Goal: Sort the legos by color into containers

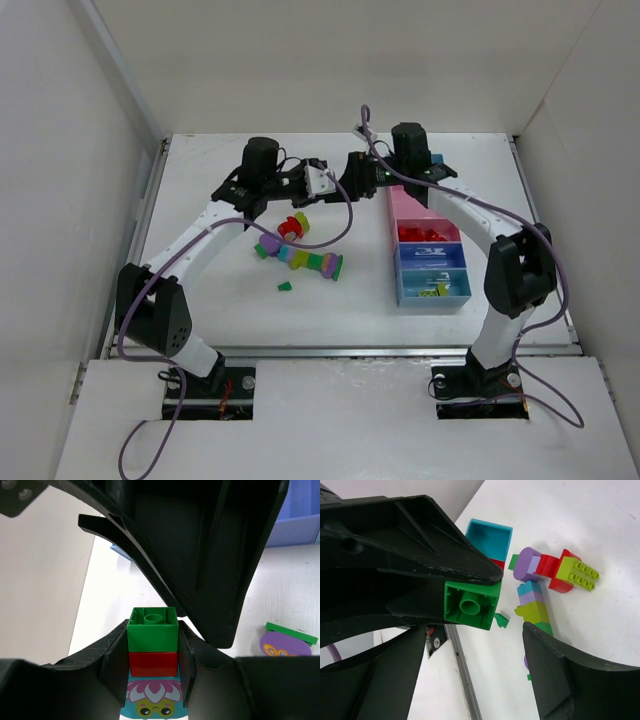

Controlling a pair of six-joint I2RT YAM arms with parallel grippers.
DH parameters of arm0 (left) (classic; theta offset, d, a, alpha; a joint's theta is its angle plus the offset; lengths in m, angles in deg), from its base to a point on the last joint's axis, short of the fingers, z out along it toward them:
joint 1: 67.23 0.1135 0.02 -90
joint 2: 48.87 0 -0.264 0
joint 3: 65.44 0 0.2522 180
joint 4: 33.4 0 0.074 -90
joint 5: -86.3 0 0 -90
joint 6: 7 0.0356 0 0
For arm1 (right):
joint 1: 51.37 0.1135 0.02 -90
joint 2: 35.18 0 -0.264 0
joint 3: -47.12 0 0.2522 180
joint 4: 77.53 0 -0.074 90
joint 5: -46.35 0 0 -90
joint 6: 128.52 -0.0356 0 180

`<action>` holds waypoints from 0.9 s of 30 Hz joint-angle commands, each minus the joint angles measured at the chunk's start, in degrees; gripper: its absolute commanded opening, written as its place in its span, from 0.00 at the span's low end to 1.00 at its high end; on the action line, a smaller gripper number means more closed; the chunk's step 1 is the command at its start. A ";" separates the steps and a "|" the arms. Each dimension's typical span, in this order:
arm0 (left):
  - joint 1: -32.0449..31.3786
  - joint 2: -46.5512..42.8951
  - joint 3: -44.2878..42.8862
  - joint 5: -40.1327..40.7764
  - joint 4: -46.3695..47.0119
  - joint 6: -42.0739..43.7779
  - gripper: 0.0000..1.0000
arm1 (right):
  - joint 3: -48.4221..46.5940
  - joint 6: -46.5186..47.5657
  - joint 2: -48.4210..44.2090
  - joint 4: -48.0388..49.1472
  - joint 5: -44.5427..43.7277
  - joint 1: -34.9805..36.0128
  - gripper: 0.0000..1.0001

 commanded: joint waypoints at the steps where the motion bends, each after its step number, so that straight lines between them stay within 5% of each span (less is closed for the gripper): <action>1: -0.59 -2.36 1.22 -3.58 2.38 -0.90 0.00 | -4.94 -1.14 0.49 2.80 -1.15 -0.06 0.82; 11: -0.59 -2.36 1.75 -1.91 0.54 0.77 0.00 | -6.36 -4.13 1.19 6.75 5.17 -1.11 0.80; 27: -0.59 -2.36 1.75 -1.38 2.73 -0.55 0.00 | -5.91 -7.47 3.21 8.16 3.24 -1.03 0.66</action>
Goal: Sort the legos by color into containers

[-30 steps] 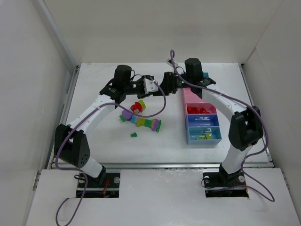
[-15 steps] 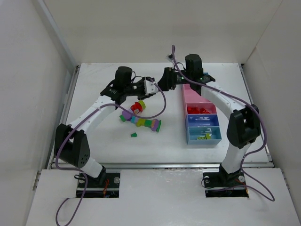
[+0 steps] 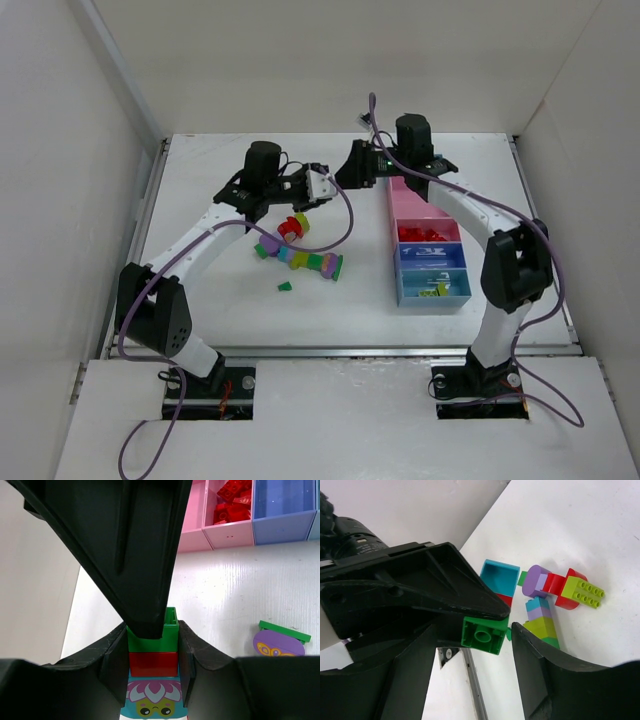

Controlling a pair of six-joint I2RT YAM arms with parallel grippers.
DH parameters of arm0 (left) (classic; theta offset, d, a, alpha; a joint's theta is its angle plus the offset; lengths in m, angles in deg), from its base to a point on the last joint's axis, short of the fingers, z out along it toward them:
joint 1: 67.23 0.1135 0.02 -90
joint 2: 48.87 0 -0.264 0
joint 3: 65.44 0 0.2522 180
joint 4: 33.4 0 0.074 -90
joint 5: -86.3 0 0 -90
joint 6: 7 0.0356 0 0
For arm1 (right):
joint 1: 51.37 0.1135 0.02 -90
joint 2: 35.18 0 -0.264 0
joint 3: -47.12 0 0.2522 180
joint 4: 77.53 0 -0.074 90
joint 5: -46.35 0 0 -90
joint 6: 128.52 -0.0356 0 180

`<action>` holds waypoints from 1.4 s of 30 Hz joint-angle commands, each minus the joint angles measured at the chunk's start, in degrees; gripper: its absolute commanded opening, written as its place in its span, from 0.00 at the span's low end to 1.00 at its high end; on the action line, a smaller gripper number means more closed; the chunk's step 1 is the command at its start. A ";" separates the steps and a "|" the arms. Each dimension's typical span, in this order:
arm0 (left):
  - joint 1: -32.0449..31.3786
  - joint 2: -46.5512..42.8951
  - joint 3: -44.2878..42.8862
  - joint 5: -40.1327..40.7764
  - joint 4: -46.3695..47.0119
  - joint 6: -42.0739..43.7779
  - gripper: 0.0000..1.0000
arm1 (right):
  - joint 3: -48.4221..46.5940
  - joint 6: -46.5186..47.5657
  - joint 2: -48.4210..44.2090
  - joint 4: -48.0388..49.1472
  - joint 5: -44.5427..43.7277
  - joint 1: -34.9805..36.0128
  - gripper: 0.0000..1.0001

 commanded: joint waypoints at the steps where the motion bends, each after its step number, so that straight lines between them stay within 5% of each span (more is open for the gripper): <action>1: -0.28 -2.32 0.27 -1.36 2.77 -1.64 0.00 | -2.28 -0.80 1.29 3.66 0.58 0.46 0.66; 10: -0.28 -2.32 0.27 -1.89 4.63 -3.40 0.00 | -2.90 -1.95 2.44 3.66 -0.74 1.16 0.49; 14: -0.28 -2.32 0.27 -1.89 4.10 -3.40 0.00 | -2.90 -1.95 1.82 3.66 -2.93 1.16 0.00; 15: -0.28 -2.32 0.27 -1.89 3.32 -2.62 0.01 | -2.90 -1.95 1.30 3.66 -3.55 1.16 0.00; 16: -0.28 -2.32 0.27 -1.89 2.79 -2.61 0.10 | -2.38 -1.95 1.29 3.66 -3.56 1.16 0.00; 17: -0.28 -2.32 0.79 -1.89 2.00 -1.92 0.34 | -2.37 -1.95 0.60 3.66 -3.56 1.16 0.00; 20: -0.28 -2.32 0.79 -2.42 -0.29 0.89 0.63 | -1.15 -1.42 -0.02 3.66 -3.03 -0.15 0.00; 21: -0.28 -2.32 0.79 -2.42 -2.12 1.86 0.82 | -0.45 -1.42 -0.03 3.66 -3.03 -0.16 0.00; 24: -0.28 -2.32 0.79 -2.42 -5.03 4.50 1.00 | 1.49 -1.42 -1.34 3.66 -3.03 -1.38 0.00; 32: 0.95 -0.92 -0.60 4.96 -1.96 0.82 1.00 | 3.34 0.16 -1.87 3.66 -1.19 -1.39 0.00; 42: -0.10 1.46 -2.55 0.67 -1.36 -1.46 0.94 | 2.20 0.16 -1.87 3.66 -0.04 -0.86 0.00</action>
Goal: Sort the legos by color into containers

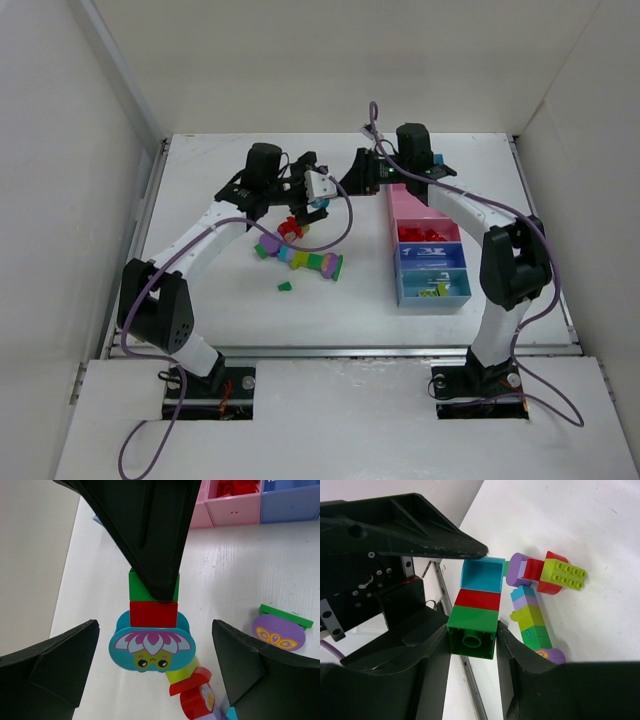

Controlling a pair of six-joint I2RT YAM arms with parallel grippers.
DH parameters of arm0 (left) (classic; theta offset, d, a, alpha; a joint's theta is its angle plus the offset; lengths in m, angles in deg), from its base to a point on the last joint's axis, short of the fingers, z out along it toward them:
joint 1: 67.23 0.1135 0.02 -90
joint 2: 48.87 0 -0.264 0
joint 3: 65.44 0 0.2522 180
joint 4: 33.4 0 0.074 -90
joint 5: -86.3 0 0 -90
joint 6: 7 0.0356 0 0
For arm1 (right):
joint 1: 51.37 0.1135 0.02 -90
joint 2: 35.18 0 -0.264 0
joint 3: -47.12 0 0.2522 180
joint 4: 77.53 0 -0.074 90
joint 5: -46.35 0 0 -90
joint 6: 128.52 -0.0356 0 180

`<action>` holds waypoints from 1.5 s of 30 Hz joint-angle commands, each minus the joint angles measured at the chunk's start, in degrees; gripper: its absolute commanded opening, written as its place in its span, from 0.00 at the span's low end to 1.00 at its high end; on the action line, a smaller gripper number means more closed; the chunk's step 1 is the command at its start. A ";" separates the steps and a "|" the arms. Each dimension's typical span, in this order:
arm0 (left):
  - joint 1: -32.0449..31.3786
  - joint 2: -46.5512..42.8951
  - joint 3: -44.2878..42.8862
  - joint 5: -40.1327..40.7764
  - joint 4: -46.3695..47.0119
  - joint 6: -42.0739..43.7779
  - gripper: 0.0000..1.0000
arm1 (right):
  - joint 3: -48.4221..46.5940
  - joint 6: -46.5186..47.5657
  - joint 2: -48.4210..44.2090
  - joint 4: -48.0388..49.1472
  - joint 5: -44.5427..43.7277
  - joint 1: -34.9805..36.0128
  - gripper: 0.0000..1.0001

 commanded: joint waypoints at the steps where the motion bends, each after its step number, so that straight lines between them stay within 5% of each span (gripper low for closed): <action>1: -0.87 0.26 -2.39 -2.99 1.86 -2.43 0.94 | -2.17 1.15 -3.36 3.02 2.08 0.41 0.00; 7: -1.40 0.79 -3.01 -4.75 3.45 -5.16 0.77 | -2.18 1.15 -2.74 3.02 2.61 0.94 0.00; 17: -1.40 1.93 -4.67 -4.75 2.49 -5.78 0.15 | -2.18 1.15 -2.74 3.02 3.14 0.94 0.00; 21: -1.40 1.93 -4.68 -3.00 0.38 -4.55 0.00 | -2.18 1.15 -2.74 3.02 3.14 0.33 0.00; 33: -1.40 3.78 -4.15 1.32 -5.08 -3.14 0.00 | 4.41 -1.23 -10.65 3.02 -6.87 -16.01 0.00; 39: -0.87 6.49 -5.29 1.32 -5.08 -3.14 0.00 | 4.41 -1.23 -9.34 3.02 -8.64 -17.87 0.00; 45: 0.36 9.40 -6.61 1.32 -2.01 -7.52 0.00 | 2.40 -6.14 -4.43 -0.76 -32.69 -18.40 0.00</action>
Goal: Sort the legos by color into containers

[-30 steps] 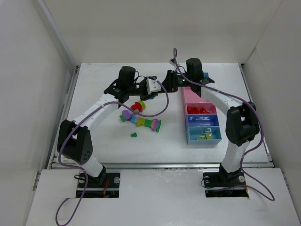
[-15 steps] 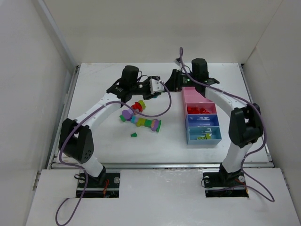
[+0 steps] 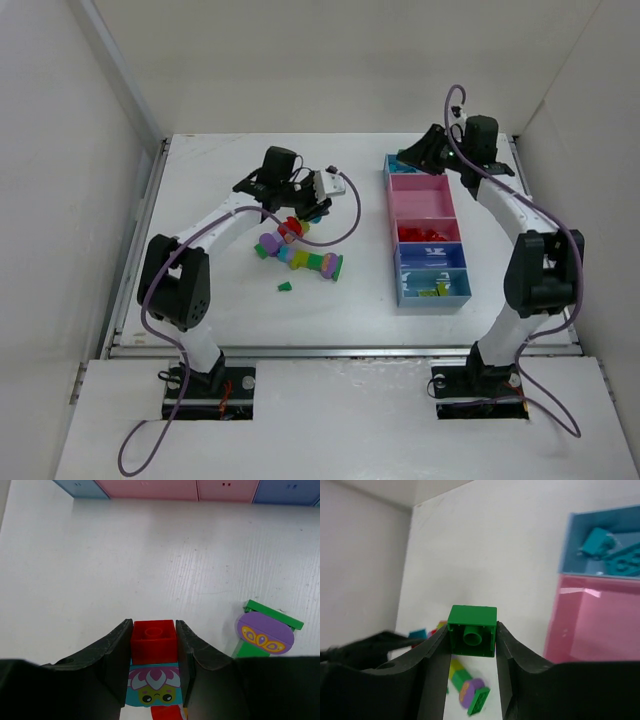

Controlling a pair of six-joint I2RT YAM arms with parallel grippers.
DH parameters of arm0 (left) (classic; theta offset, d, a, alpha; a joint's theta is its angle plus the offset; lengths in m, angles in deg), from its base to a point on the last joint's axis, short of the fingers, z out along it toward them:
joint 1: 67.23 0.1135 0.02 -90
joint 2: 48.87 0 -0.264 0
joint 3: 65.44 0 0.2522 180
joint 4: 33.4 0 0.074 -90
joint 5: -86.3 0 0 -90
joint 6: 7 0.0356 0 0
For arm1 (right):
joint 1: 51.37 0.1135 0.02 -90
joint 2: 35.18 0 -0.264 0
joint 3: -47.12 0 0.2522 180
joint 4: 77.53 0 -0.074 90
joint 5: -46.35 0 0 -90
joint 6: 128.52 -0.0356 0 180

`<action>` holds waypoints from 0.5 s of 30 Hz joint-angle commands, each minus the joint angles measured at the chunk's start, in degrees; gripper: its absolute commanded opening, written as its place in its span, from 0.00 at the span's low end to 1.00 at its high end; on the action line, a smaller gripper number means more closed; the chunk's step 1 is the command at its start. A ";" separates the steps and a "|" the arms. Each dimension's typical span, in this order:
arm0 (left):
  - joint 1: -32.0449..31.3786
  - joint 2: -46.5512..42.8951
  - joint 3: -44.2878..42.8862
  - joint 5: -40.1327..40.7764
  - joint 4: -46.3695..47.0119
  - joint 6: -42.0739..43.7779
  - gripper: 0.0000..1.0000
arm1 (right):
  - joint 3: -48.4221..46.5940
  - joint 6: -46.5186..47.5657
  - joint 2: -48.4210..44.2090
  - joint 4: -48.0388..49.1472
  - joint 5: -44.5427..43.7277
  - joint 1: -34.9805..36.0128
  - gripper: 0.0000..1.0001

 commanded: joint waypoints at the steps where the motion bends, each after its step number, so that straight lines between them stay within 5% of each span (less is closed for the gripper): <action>1: 0.95 0.27 -2.83 -0.63 2.58 -3.66 0.00 | -3.68 -3.43 3.76 -0.78 -17.76 0.03 0.00; 10: 3.76 6.58 -8.18 -1.16 1.28 -6.30 0.00 | -9.14 0.94 5.97 -5.07 -27.01 -0.50 0.00; 15: 4.29 11.68 -15.21 -1.16 -0.93 -6.30 0.00 | -10.89 5.35 7.28 -18.51 -32.29 -1.03 0.00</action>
